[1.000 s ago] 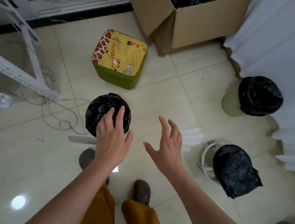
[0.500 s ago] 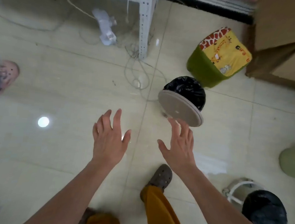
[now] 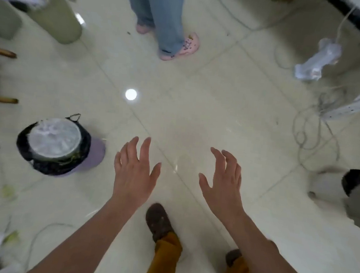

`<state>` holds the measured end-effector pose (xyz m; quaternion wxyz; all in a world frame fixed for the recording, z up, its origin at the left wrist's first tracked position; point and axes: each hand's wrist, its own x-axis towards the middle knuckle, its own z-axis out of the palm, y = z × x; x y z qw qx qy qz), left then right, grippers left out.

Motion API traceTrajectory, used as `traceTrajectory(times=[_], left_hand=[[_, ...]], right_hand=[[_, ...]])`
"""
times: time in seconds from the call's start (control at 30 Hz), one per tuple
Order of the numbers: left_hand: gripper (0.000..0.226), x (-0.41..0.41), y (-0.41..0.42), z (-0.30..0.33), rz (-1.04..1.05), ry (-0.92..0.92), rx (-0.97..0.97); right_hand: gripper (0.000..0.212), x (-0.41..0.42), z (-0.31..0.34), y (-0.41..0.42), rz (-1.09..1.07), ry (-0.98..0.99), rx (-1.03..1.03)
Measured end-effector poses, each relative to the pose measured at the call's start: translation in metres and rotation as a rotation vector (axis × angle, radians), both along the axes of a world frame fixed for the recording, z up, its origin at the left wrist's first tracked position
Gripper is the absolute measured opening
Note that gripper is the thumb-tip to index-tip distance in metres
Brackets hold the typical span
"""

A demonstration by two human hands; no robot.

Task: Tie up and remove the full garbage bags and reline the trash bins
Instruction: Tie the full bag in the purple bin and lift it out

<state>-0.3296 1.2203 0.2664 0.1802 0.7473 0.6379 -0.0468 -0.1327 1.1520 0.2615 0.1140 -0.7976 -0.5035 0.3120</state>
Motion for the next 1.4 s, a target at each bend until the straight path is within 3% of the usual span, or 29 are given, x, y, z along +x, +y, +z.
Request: traceTrajectory(times=[0.33, 0.73, 1.0, 1.2, 1.4], left_hand=[[0.067, -0.229, 0.048, 0.024, 0.433, 0.033, 0.068], [0.061, -0.322, 0.079, -0.037, 0.768, -0.010, -0.065], [0.061, -0.368, 0.132, -0.107, 0.813, -0.049, -0.159], [0.060, -0.408, 0.133, -0.157, 0.700, -0.039, -0.192], [0.068, -0.441, 0.127, -0.201, 0.710, -0.139, -0.262]], right_hand=[[0.065, -0.207, 0.030, 0.140, 0.375, 0.069, 0.124], [0.065, -0.330, -0.035, 0.246, 0.689, 0.040, 0.053], [0.065, -0.385, -0.116, 0.309, 0.764, -0.020, -0.080], [0.061, -0.410, -0.175, 0.312, 0.799, -0.076, -0.145], [0.059, -0.418, -0.225, 0.297, 0.609, 0.107, -0.220]])
